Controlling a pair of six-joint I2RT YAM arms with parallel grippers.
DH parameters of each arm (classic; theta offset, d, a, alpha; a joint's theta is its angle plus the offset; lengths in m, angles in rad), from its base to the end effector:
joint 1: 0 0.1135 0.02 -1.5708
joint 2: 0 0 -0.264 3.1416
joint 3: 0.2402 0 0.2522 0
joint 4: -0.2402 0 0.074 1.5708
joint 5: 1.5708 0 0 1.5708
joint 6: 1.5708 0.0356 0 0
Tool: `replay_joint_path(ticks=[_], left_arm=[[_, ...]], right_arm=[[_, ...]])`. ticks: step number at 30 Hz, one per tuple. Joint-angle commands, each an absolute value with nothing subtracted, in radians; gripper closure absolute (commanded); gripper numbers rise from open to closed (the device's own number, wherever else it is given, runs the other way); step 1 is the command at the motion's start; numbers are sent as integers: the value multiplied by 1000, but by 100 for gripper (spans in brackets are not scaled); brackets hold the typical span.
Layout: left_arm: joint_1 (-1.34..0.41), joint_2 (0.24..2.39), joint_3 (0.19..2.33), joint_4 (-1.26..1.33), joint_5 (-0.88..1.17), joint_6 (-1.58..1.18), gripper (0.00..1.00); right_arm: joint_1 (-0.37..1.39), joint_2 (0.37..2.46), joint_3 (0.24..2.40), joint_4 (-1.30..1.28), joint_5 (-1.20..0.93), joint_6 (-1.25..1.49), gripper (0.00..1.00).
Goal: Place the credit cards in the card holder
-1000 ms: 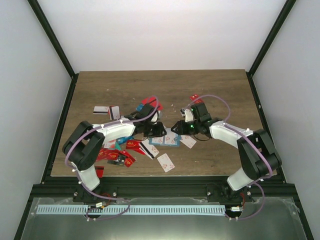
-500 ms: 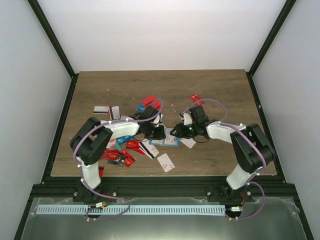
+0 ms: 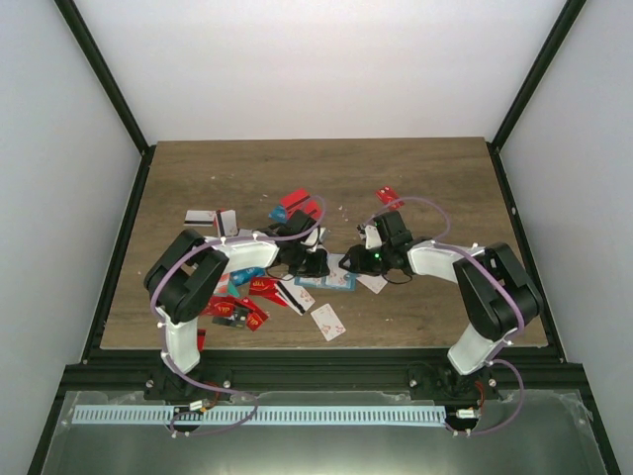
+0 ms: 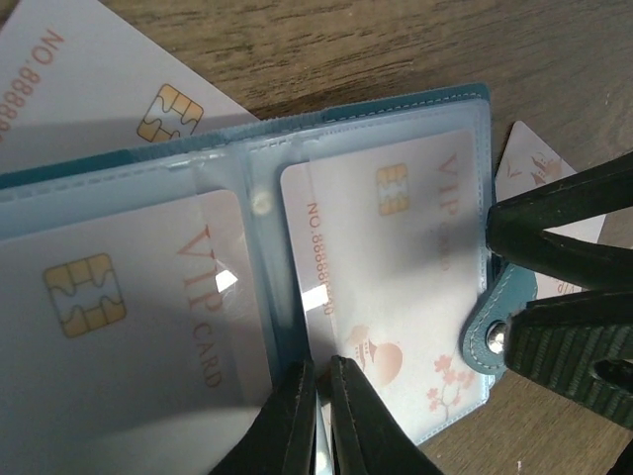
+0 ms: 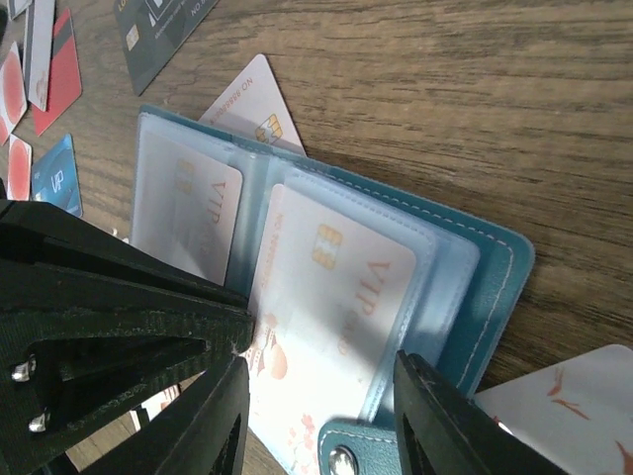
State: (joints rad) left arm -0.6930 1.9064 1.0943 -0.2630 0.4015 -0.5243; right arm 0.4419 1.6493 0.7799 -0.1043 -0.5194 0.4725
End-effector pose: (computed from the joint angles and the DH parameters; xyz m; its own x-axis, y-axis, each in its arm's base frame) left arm 0.2756 -0.2469 0.1324 -0.9518 0.1914 -0.2397 0.2941 0.7915 -0.5357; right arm 0.2669 0.1458 0.1415 -0.9494 -0.0121 -0.3138 -0.2150 0.7534 0.6214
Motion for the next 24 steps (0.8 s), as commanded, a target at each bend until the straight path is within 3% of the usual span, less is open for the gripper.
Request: replay_joint_path(ticks=[1, 19, 24], left_arm=[[-695, 1936, 1106, -266, 391, -511, 93], [-697, 1938, 1086, -253, 410, -504, 95], [-696, 1929, 1084, -257, 403, -499, 96]], right_arm=[[443, 1666, 770, -100, -515, 492, 57], [445, 1690, 738, 32, -707, 557, 54], [443, 1655, 734, 11, -677, 562, 54]])
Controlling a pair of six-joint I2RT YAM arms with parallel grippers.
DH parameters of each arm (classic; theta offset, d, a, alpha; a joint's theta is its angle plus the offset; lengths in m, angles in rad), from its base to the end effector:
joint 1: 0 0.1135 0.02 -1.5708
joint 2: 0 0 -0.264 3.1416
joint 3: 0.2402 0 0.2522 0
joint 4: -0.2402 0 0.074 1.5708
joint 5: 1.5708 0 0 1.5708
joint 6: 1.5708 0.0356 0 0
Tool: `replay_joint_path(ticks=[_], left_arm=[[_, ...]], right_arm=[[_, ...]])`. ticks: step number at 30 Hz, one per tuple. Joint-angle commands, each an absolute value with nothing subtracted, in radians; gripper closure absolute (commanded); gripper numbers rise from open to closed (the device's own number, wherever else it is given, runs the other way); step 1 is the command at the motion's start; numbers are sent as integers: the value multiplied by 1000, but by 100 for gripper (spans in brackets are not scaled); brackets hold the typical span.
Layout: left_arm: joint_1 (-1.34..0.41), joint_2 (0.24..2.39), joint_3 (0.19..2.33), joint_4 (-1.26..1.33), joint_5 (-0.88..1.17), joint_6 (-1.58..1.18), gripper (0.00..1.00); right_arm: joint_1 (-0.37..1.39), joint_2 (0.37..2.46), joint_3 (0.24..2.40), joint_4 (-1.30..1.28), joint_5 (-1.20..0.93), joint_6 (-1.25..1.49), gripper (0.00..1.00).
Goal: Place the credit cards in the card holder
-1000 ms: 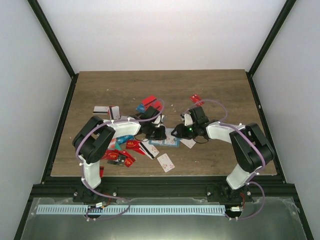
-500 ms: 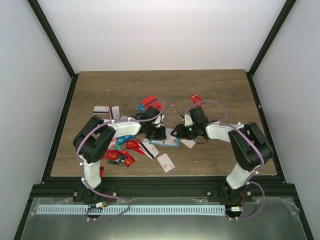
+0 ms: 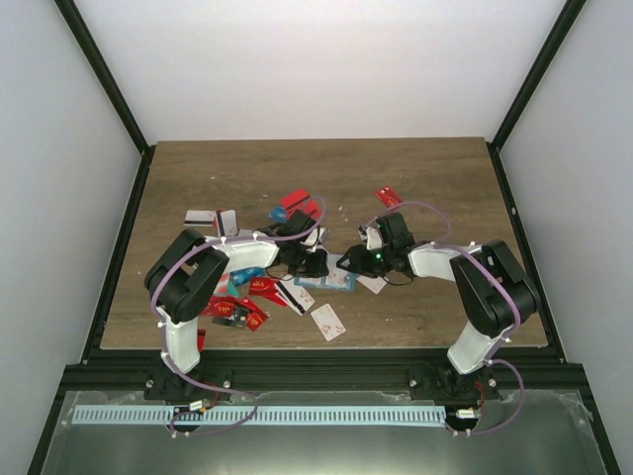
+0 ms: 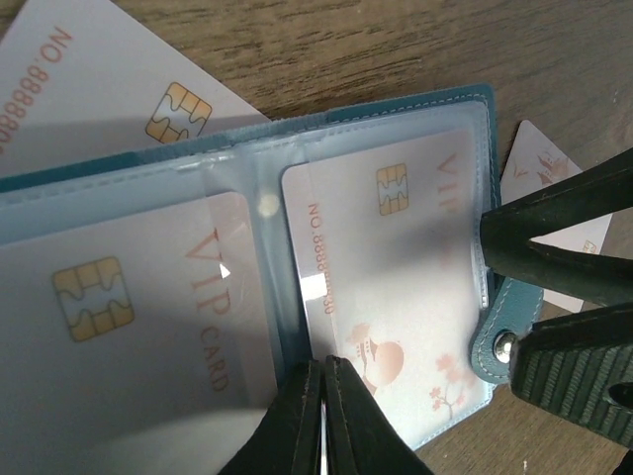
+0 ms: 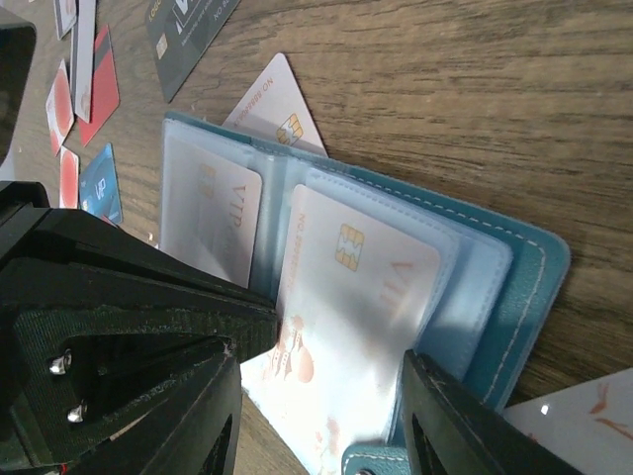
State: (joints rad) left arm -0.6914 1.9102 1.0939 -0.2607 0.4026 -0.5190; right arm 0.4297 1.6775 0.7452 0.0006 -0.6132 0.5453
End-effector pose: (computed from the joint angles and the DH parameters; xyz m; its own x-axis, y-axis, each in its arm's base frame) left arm 0.2761 -0.2467 0.1311 -0.9509 0.1947 -0.2404 0.2972 0.7911 -0.5347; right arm 0.2676 0.1452 0.1323 -0.9624 0.0256 -0.2704 -0.1796 0.6868 0.7043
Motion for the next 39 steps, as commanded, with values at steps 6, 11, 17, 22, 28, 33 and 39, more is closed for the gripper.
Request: replay_joint_path(ticks=[6, 11, 17, 22, 28, 33, 39], left_arm=[[-695, 1904, 1079, -271, 367, -499, 96], [-697, 1876, 1075, -283, 357, -495, 96], [-696, 1865, 1073, -295, 347, -479, 95], [-696, 1901, 1065, -277, 366, -474, 96], [-696, 1901, 1055, -262, 378, -469, 96], [-695, 1895, 1054, -261, 383, -468, 96], [-696, 1853, 1045, -266, 371, -468, 96]], right_arm=[[443, 1604, 731, -86, -470, 553, 53], [445, 1626, 729, -87, -466, 559, 54], [449, 1649, 732, -71, -471, 572, 54], [464, 1658, 748, -55, -503, 582, 55], [491, 1629, 778, -98, -469, 576, 59], [518, 1614, 803, -134, -432, 572, 62], [561, 1612, 847, -166, -422, 576, 64]])
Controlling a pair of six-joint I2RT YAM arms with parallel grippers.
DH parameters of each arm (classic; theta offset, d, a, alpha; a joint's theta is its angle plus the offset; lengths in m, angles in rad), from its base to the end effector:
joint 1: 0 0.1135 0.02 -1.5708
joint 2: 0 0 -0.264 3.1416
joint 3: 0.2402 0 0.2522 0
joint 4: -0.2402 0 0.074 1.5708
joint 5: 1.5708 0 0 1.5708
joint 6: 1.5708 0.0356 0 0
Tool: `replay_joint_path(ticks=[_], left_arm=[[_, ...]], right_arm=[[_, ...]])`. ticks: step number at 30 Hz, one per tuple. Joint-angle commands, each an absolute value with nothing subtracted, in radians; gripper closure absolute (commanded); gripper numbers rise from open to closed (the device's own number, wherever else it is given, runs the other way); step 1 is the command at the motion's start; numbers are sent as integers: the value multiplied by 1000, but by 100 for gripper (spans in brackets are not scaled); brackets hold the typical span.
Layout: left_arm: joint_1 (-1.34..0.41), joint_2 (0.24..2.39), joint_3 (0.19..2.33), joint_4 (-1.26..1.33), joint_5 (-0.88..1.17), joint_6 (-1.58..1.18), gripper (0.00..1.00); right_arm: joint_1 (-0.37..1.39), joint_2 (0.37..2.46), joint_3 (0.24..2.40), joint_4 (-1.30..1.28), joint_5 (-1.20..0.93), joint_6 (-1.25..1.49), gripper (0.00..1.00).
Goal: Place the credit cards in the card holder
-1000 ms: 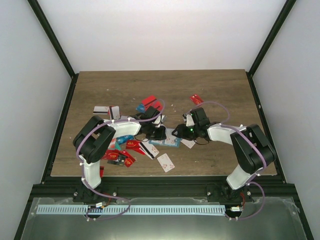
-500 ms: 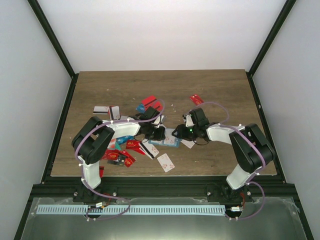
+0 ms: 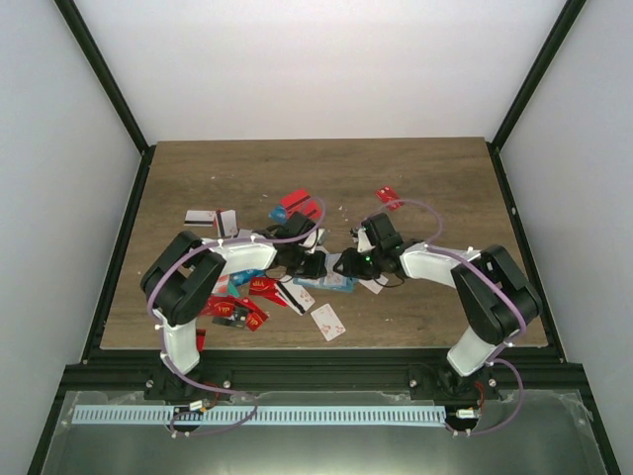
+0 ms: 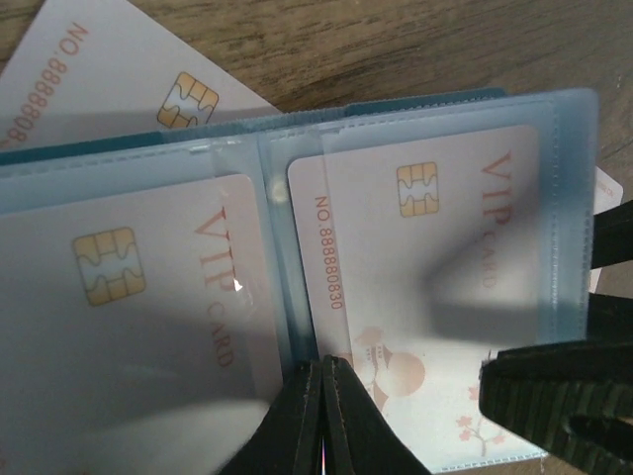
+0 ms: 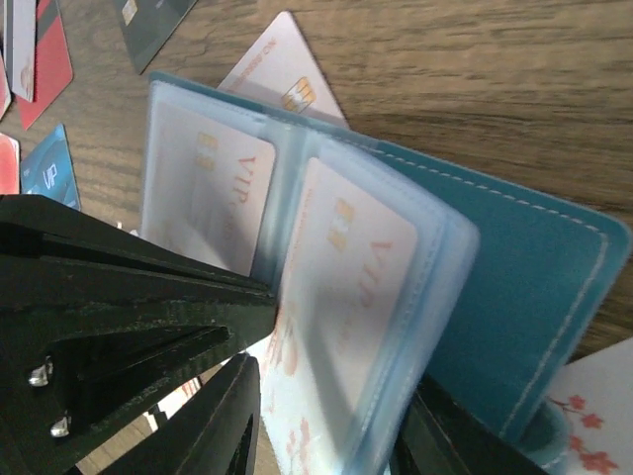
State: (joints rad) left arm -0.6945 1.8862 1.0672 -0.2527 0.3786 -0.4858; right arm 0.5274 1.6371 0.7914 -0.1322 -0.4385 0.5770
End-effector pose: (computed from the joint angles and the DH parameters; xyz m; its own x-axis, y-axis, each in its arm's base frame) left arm 0.2715 -0.2432 0.1325 -0.9377 0.2164 -0.2717 0.3311 0.7936 -0.5105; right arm 0.2553 0.1662 0.1453 -0.9610 0.0119 -0.2762 -0.1628 0.7833 0.5999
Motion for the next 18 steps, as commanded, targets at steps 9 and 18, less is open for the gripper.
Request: replay_joint_path(ticks=[9, 18], left_arm=[[-690, 1732, 1024, -306, 321, -483, 94], [-672, 1656, 976, -328, 291, -473, 92]], right_arm=[[598, 1612, 913, -205, -410, 584, 60], [610, 1604, 924, -247, -352, 595, 55]])
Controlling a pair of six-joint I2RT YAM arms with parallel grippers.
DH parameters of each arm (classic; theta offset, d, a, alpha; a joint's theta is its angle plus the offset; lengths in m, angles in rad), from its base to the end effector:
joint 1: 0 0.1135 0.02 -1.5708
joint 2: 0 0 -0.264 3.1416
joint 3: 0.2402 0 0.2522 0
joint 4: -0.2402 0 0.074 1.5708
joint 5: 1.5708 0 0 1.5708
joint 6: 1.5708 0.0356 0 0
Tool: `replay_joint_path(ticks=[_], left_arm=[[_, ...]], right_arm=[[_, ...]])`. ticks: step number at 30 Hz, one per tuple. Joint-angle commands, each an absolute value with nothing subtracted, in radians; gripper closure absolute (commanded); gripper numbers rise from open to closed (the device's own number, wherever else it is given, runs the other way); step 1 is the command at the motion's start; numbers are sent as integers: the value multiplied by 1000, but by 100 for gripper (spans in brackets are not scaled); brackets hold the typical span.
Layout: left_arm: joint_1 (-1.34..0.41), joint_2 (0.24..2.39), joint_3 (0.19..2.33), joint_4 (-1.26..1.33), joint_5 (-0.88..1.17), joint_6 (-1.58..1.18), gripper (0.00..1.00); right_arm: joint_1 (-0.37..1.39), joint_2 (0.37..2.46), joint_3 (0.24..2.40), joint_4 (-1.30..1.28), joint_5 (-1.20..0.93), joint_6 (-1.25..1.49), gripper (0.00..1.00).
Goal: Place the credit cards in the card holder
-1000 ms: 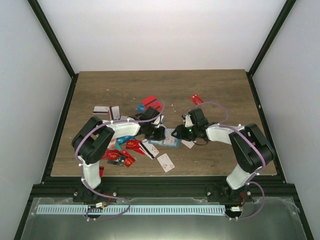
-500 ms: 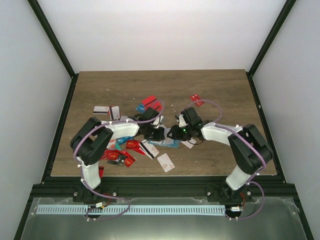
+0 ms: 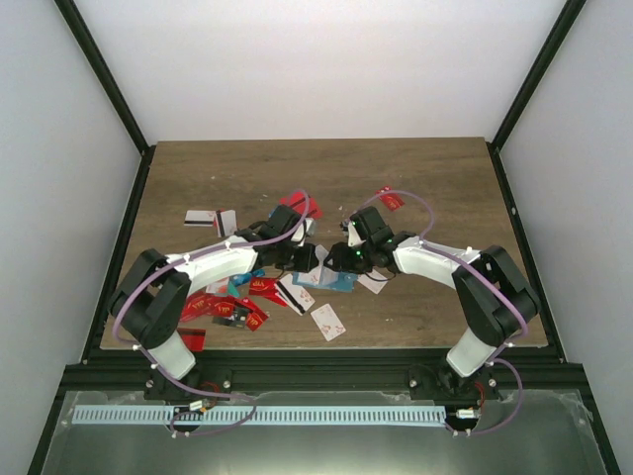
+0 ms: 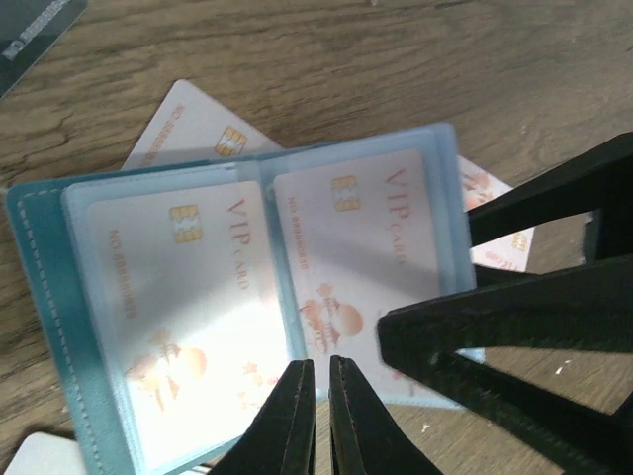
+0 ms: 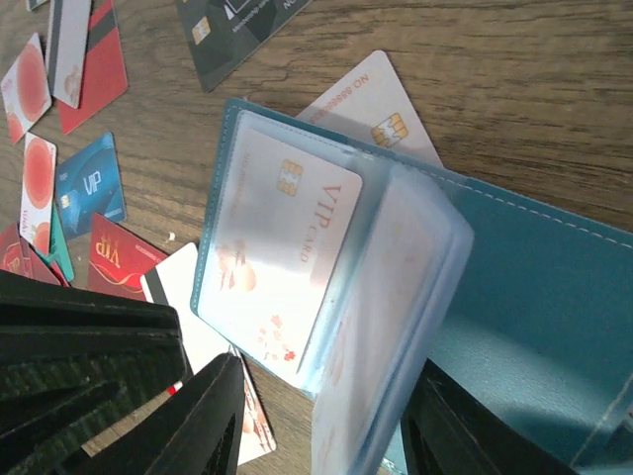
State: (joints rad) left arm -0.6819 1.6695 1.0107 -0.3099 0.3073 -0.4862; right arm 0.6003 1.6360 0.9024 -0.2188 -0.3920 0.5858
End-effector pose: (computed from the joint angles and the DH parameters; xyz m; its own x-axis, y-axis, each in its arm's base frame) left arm 0.2553 -0.2211 0.1847 -0.9086 0.1639 -0.3843 0.3498 0.8015 -0.4851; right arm 0.2574 0.1927 0.1704 -0.9499 -0.0311 -0.3110 -0.2156 0.7857 0.5799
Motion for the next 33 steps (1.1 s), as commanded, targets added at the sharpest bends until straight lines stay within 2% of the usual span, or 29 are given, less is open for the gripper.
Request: replay_joint_path(ticks=[1, 3, 13, 19, 33], left_arm=[[-671, 1650, 969, -321, 295, -473, 92], [-671, 1630, 954, -307, 295, -473, 92], [-653, 1572, 917, -316, 293, -467, 92], [-632, 1504, 872, -316, 280, -480, 92], [-584, 1377, 769, -294, 230, -526, 92]], right_arm=[[611, 1594, 918, -237, -360, 597, 56], [613, 1582, 905, -208, -392, 602, 60], [623, 1590, 927, -193, -418, 615, 60], [638, 1647, 950, -149, -451, 630, 68], [683, 1790, 1053, -154, -427, 641, 70]])
